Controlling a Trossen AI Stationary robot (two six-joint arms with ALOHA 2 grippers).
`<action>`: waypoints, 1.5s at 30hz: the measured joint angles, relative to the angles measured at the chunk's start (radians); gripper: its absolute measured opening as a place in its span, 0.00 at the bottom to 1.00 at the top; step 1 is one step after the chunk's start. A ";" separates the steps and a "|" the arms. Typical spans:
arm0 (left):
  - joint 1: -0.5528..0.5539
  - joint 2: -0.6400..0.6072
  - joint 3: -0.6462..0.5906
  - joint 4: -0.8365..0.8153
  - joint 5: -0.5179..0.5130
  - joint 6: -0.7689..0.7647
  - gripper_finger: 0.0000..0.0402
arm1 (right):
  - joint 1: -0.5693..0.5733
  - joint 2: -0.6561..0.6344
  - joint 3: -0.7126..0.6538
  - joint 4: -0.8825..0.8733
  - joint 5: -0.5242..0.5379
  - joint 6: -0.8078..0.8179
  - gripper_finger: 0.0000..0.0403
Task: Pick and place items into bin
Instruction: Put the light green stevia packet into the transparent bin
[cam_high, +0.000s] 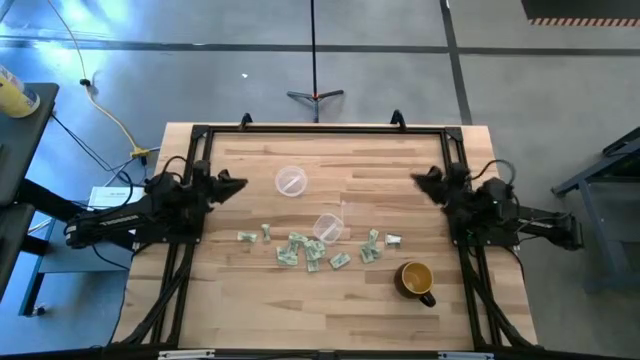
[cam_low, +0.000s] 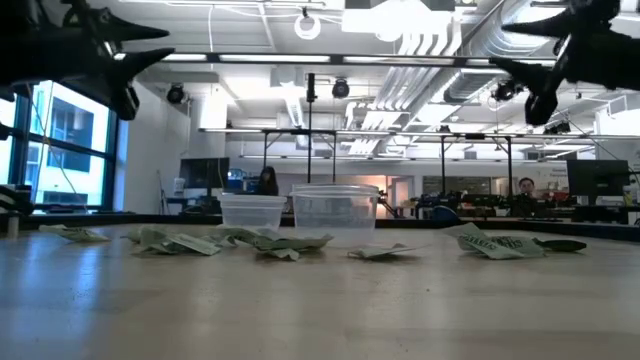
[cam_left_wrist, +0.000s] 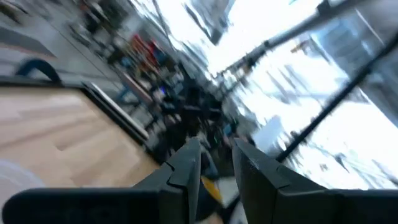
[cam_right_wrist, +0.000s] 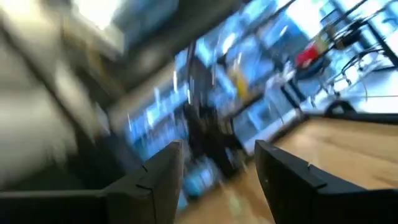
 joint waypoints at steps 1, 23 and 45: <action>0.000 0.000 0.000 0.005 -0.030 -0.008 0.32 | 0.000 0.000 0.000 0.055 0.067 0.077 0.47; 0.000 0.000 0.000 -0.029 0.001 -0.161 0.32 | 0.085 0.677 0.661 -1.027 -0.007 -0.130 0.40; 0.000 0.021 0.001 -0.370 -0.054 -0.013 0.32 | 0.322 1.353 0.732 -1.151 -0.056 -0.570 0.78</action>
